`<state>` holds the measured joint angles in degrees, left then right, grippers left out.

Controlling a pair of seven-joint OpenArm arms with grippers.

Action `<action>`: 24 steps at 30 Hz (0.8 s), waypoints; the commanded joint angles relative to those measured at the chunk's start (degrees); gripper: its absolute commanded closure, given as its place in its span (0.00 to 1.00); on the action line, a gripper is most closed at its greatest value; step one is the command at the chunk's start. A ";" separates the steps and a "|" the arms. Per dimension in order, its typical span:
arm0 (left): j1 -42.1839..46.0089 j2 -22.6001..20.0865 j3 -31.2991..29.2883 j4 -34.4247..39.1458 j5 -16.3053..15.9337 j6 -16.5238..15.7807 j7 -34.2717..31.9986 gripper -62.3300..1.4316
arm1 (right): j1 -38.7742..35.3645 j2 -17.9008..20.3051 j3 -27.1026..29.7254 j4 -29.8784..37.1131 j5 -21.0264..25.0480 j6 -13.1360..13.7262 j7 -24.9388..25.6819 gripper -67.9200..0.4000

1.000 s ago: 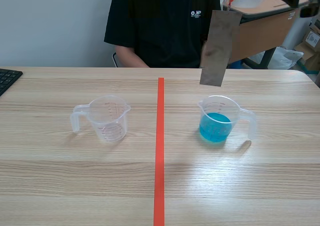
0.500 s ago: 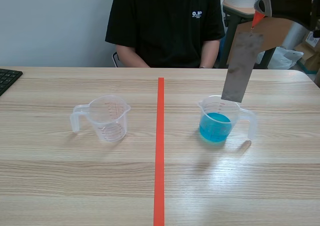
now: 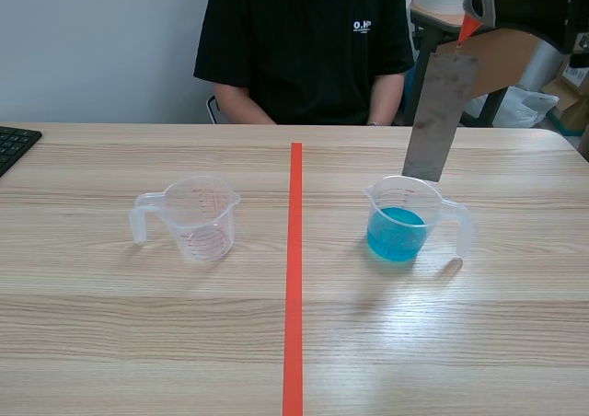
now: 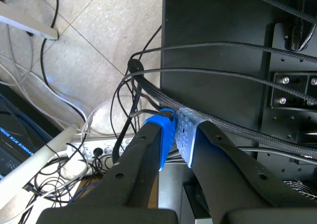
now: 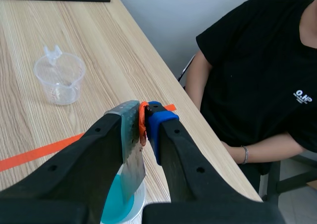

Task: Do the redox reaction experiment.
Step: 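Move the plate over the blue solution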

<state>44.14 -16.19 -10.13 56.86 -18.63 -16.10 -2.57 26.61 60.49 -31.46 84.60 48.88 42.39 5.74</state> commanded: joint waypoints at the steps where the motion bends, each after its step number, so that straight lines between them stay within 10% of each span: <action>1: 0.61 0.07 -0.02 0.46 -0.11 0.09 -2.10 0.90 | 0.70 0.74 1.20 0.79 0.63 0.33 0.90 0.97; 24: 3.78 -27.10 0.00 24.61 0.24 -7.72 -19.12 0.90 | 0.70 0.79 1.20 1.11 1.33 0.33 1.46 0.97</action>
<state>49.34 -42.68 -10.13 80.71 -17.98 -23.70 -20.64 26.61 60.49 -31.46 84.77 48.97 42.39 6.15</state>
